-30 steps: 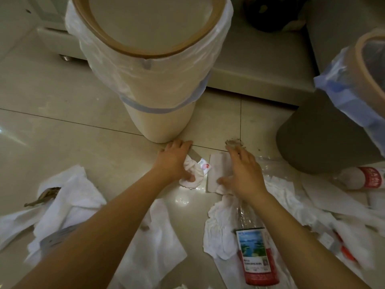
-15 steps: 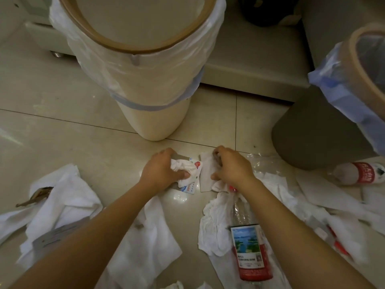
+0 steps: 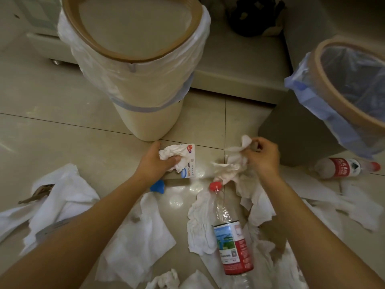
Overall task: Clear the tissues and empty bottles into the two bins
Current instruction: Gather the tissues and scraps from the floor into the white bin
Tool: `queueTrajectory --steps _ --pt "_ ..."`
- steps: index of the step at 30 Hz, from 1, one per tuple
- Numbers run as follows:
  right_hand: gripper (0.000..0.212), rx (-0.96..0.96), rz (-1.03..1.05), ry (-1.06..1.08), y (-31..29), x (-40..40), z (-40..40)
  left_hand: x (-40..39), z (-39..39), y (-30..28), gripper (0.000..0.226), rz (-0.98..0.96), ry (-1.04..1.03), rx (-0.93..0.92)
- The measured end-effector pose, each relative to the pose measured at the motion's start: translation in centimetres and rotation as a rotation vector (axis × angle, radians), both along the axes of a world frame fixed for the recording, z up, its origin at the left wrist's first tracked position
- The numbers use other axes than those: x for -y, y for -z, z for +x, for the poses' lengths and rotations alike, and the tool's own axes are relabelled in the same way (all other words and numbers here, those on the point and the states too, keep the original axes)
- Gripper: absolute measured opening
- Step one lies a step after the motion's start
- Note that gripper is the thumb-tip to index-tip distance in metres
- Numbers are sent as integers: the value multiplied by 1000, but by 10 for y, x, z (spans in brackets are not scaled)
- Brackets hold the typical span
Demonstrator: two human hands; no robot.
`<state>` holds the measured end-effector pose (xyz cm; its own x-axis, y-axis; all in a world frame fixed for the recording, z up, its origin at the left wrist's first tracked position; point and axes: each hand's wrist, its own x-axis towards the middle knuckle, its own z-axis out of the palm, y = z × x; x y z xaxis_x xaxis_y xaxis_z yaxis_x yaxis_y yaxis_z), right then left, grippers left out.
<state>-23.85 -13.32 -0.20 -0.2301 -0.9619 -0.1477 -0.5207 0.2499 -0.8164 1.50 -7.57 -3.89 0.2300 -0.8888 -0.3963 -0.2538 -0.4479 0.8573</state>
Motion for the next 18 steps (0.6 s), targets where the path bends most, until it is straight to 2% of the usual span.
queueTrajectory --steps 3,5,7,9,11,12,15,18 --pt "15 -102 138 -57 6 -5 -22 0 -13 -5 32 -22 27 -70" --pt "21 -196 178 -188 15 -15 -28 -1 -22 -8 34 -33 60 -89" --pt "36 -365 198 -325 22 -26 -31 -3 -29 -9 37 -34 95 -75" --pt "60 -468 304 -391 25 -36 -30 -5 -34 -10 37 -42 121 -51" --pt "67 -525 391 -435 25 -45 -25 -8 -36 -11 36 -38 135 -40" --pt "62 -582 399 -468 27 -49 -22 -10 -37 -10 36 -31 138 -38" --pt "25 -761 321 -520 28 -56 -15 -13 -35 -12 37 -16 130 -34" --pt "9 -777 280 -517 21 -58 -9 -18 -31 -18 37 -16 130 -43"
